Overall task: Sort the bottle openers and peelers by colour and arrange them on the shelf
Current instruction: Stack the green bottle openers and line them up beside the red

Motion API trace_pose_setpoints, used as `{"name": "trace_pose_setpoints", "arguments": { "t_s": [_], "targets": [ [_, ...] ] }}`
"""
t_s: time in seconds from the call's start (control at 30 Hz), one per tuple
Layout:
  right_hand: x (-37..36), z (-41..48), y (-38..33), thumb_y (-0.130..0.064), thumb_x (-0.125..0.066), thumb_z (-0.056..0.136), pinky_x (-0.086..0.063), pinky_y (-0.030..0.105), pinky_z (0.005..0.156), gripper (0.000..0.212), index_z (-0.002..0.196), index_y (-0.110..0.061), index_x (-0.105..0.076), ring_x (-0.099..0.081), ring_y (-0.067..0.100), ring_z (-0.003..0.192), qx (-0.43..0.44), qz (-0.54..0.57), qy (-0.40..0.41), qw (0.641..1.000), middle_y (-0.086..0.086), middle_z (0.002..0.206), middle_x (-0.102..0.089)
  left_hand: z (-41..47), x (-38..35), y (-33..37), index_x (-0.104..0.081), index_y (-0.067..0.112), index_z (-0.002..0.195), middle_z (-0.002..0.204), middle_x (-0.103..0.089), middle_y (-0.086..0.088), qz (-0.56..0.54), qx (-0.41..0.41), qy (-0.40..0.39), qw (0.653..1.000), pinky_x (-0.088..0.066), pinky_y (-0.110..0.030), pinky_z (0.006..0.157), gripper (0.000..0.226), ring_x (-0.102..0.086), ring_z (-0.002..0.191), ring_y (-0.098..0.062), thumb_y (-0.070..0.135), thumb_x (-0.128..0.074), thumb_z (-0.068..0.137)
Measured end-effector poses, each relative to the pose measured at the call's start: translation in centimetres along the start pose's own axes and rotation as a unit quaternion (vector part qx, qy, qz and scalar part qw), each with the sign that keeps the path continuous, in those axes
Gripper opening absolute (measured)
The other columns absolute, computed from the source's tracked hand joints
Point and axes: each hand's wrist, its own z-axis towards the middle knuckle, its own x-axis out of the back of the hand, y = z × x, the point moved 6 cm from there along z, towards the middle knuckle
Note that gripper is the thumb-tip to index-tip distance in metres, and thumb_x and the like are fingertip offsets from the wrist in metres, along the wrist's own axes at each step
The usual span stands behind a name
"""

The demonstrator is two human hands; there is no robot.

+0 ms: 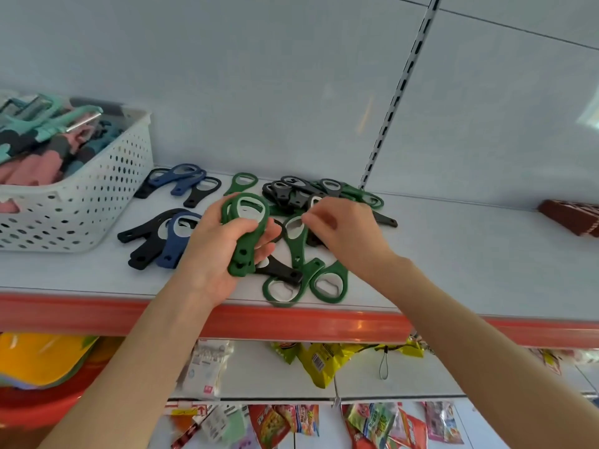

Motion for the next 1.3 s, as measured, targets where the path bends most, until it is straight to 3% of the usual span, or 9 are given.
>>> {"name": "trace_pose_setpoints", "arguments": {
  "t_s": [0.13,0.33,0.47,0.53,0.63,0.8,1.03,1.2,1.3],
  "targets": [
    [-3.5,-0.4,0.6,-0.037,-0.058,0.088,-0.048,0.035,0.079,0.034,0.113,-0.014,-0.052,-0.058,0.025,0.091,-0.12,-0.101,-0.151,0.976,0.004,0.099,-0.062,-0.2,0.4,0.5,-0.045,0.026,0.127,0.095,-0.064,-0.017,0.011,-0.017,0.01,1.0,-0.052,-0.024,0.055,0.049,-0.066,0.065,-0.016,-0.006,-0.044,0.089],
    [0.8,0.4,1.8,-0.019,-0.066,0.083,-0.05,0.023,0.052,0.023,0.104,-0.01,-0.061,-0.052,0.005,0.052,-0.184,0.152,0.013,0.971,-0.003,0.064,-0.058,-0.2,-0.3,0.3,-0.046,0.024,0.125,0.098,-0.065,-0.012,0.023,-0.03,0.008,0.999,-0.051,-0.025,0.055,0.039,-0.066,0.069,-0.016,0.006,-0.05,0.092],
    [1.0,-0.4,-0.9,-0.013,-0.066,0.083,-0.053,0.023,0.058,0.006,0.088,-0.009,-0.068,-0.063,0.015,0.064,-0.127,0.248,-0.052,0.959,0.006,0.073,-0.069,-0.2,-2.6,-0.6,-0.044,0.019,0.128,0.104,-0.066,-0.008,0.0,-0.023,-0.008,1.0,-0.053,-0.026,0.056,0.044,-0.068,0.072,-0.013,0.013,-0.059,0.087],
    [1.1,-0.6,-1.2,-0.009,-0.062,0.086,-0.053,0.024,0.068,0.008,0.089,-0.009,-0.069,-0.065,0.014,0.069,-0.085,0.229,-0.086,0.966,0.005,0.077,-0.071,-0.1,-2.9,-0.6,-0.046,0.019,0.125,0.093,-0.065,-0.008,-0.015,-0.026,0.006,1.0,-0.054,-0.026,0.053,0.042,-0.068,0.065,-0.012,0.003,-0.056,0.087],
    [1.7,-1.1,0.6,-0.008,-0.059,0.088,-0.044,0.003,0.075,0.017,0.102,-0.01,-0.068,-0.06,-0.007,0.076,-0.037,0.091,-0.169,0.981,-0.005,0.095,-0.068,0.0,-2.5,-0.5,-0.048,0.022,0.116,0.09,-0.064,-0.012,-0.025,-0.025,0.006,0.999,-0.059,-0.033,0.061,0.038,-0.07,0.066,-0.017,-0.005,-0.049,0.089],
    [0.6,-3.7,4.1,-0.02,-0.06,0.089,-0.024,0.006,0.087,0.043,0.131,-0.022,-0.05,-0.042,0.007,0.122,-0.042,-0.084,-0.341,0.935,-0.007,0.135,-0.049,-0.1,-1.9,-0.3,-0.05,0.029,0.108,0.094,-0.062,-0.017,0.008,-0.036,0.003,0.999,-0.055,-0.029,0.054,0.041,-0.063,0.059,-0.016,-0.006,-0.053,0.086],
    [2.1,-4.2,5.4,-0.025,-0.07,0.08,-0.045,0.026,0.08,0.027,0.103,-0.013,-0.067,-0.057,0.018,0.085,-0.091,-0.068,-0.279,0.954,0.002,0.093,-0.065,-0.3,-1.5,-0.3,-0.051,0.033,0.104,0.09,-0.061,-0.011,0.007,-0.043,-0.005,0.999,-0.049,-0.023,0.05,0.036,-0.059,0.056,-0.012,0.002,-0.057,0.086],
    [5.1,-3.6,4.5,-0.014,-0.072,0.076,-0.048,0.014,0.055,0.006,0.077,-0.017,-0.067,-0.055,0.005,0.054,-0.188,0.186,-0.109,0.958,0.0,0.067,-0.065,-0.6,-2.2,-0.3,-0.048,0.032,0.111,0.095,-0.06,-0.009,0.002,-0.045,-0.03,0.999,-0.049,-0.029,0.062,0.042,-0.063,0.071,-0.016,0.029,-0.066,0.074],
    [3.1,-2.9,1.5,-0.012,-0.067,0.081,-0.049,0.014,0.053,0.009,0.073,-0.017,-0.068,-0.057,0.003,0.054,-0.177,0.285,-0.09,0.938,-0.006,0.061,-0.066,-0.8,-3.5,-1.1,-0.044,0.028,0.121,0.097,-0.063,-0.001,0.0,-0.042,-0.034,0.999,-0.054,-0.027,0.061,0.056,-0.066,0.074,-0.011,0.019,-0.068,0.072]
  ]
}}
